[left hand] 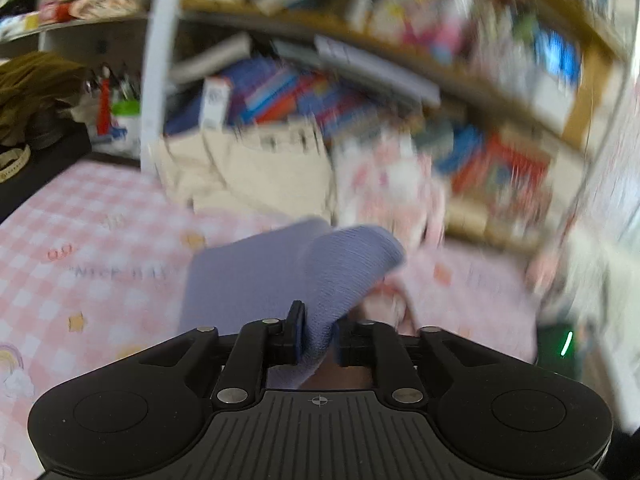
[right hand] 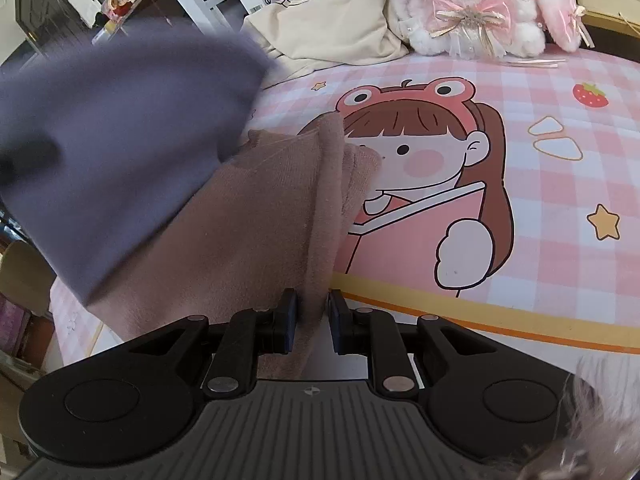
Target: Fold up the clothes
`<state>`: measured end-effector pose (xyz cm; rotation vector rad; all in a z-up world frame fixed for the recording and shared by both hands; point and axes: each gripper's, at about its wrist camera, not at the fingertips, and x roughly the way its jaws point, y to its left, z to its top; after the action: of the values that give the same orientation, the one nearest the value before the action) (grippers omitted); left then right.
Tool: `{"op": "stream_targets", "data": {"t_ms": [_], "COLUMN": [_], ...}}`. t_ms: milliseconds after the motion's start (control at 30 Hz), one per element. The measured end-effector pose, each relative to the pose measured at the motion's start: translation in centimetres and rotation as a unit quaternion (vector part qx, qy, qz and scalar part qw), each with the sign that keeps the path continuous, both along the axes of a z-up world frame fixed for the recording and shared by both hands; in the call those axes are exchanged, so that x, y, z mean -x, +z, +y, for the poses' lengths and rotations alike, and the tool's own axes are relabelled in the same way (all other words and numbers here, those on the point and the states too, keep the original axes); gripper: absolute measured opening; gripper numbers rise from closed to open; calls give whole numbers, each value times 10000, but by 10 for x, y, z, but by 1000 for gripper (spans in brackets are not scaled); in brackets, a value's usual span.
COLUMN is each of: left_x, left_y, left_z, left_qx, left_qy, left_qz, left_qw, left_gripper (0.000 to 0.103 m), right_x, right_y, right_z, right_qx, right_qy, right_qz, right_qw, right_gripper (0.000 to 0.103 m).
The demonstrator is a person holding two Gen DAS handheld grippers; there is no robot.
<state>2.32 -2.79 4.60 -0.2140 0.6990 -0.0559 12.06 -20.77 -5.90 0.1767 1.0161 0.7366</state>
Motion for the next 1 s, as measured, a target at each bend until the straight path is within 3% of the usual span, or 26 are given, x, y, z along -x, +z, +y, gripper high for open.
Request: {"op": "stream_targets", "data": {"t_ms": [133,233,300,467,533,667,800,900,933,1000], "left_x": [-1,4,5,19,27,28,18,15,17,23], "left_y": [-47,-61,-59,-24,-6,4,-20,-45,-50,-58], "left_z": [-33,-43,-45,-28,-12,21,25,15,11,6], "left_qx": [-73,-265,-276,366,366,11,-491,-746,-856,-1087], "left_qy": [-530,-745,-824,-982,-810,-196,-136,-314,-334,-365], "left_qz": [782,915,889,502,249,47,270,442,421,353], "left_qw": [9955,9927,9922,9932,9957,9998,9983,9957,9949,9928], "left_gripper": [59,71,73,74,80,80,78,68,68,68], "right_x": [-1,-2,-3,-5,-5,-13,-26,-33,-35,-38], "right_y": [5,9,11,18,27,38,36,30,27,24], "right_z": [-10,-17,-22,-34,-41,-43,-15,5,10,17], "right_qx": [-120,-211,-272,-424,-597,-1211,-1467,-1169,-1027,-849], "right_qy": [-131,-231,-298,-466,-577,-596,-435,-485,-574,-678], "right_qz": [92,162,209,325,331,672,1165,1260,1309,1304], "right_qw": [9998,9994,9990,9975,9960,9886,9813,9839,9844,9855], "right_gripper": [16,17,26,41,48,66,67,68,66,50]}}
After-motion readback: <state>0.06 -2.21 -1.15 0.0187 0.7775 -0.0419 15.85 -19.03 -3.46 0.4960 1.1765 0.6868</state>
